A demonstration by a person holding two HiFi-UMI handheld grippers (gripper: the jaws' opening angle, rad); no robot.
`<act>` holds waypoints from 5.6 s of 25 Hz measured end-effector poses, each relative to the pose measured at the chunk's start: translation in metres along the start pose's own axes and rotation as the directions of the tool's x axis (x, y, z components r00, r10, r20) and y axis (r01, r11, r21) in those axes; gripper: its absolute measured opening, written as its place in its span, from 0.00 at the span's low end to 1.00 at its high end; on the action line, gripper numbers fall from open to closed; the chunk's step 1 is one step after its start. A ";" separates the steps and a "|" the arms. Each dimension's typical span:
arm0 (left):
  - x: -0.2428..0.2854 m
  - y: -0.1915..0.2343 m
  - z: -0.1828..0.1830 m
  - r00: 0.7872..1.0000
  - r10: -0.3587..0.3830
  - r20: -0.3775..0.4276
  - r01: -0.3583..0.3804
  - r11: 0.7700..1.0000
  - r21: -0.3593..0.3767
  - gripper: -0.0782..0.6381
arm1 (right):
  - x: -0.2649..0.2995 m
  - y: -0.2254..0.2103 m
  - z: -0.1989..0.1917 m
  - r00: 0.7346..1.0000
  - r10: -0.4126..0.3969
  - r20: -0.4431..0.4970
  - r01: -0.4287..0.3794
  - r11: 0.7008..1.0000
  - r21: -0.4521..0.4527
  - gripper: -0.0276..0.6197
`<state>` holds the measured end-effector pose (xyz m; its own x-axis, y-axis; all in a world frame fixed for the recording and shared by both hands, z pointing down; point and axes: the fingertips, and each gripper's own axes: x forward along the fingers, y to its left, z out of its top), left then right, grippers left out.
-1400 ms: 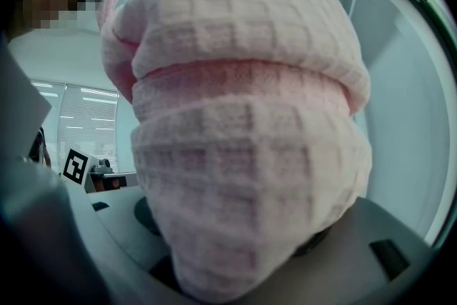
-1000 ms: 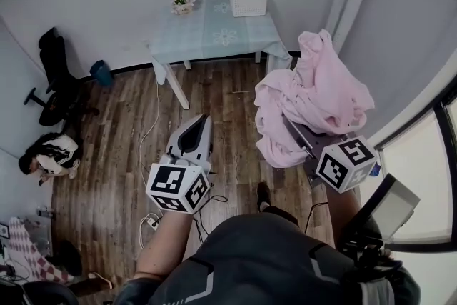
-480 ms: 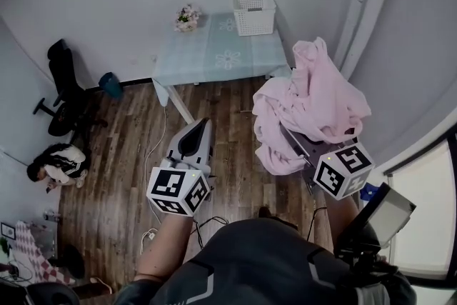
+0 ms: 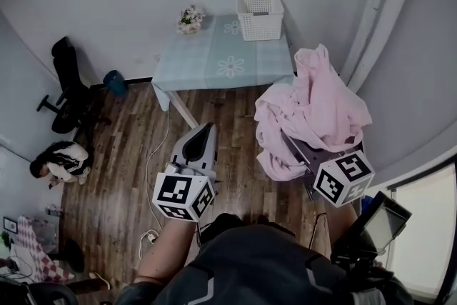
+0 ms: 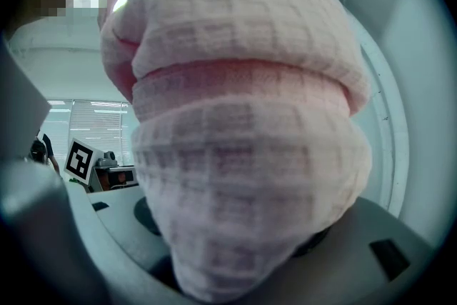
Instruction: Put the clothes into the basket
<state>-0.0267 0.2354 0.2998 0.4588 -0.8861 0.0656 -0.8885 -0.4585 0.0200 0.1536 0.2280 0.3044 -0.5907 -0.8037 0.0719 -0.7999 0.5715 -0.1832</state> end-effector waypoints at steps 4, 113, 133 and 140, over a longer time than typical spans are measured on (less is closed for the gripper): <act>0.074 0.021 -0.009 1.000 0.020 -0.016 -0.020 1.000 -0.016 0.11 | 0.055 -0.057 0.001 1.000 0.022 -0.013 -0.022 1.000 0.003 0.53; 0.724 0.488 -0.112 0.962 -0.078 -0.261 0.039 0.988 -0.153 0.11 | 0.835 -0.613 -0.166 0.455 -0.325 -0.829 -0.541 0.639 -0.547 0.53; 0.715 0.481 -0.118 0.967 -0.070 -0.243 0.026 0.983 -0.179 0.11 | 0.841 -0.627 -0.228 0.285 -0.400 -0.871 -0.652 0.585 -0.482 0.53; 0.701 0.466 -0.092 0.974 -0.065 -0.215 0.033 0.988 -0.149 0.11 | 0.830 -0.623 -0.214 0.311 -0.409 -0.858 -0.600 0.616 -0.511 0.62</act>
<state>-0.1197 -0.5935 0.4473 0.5025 -0.8189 0.2773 -0.8646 -0.4727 0.1706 0.1390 -0.7600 0.6884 0.0521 -0.3416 0.9384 -0.1924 0.9187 0.3450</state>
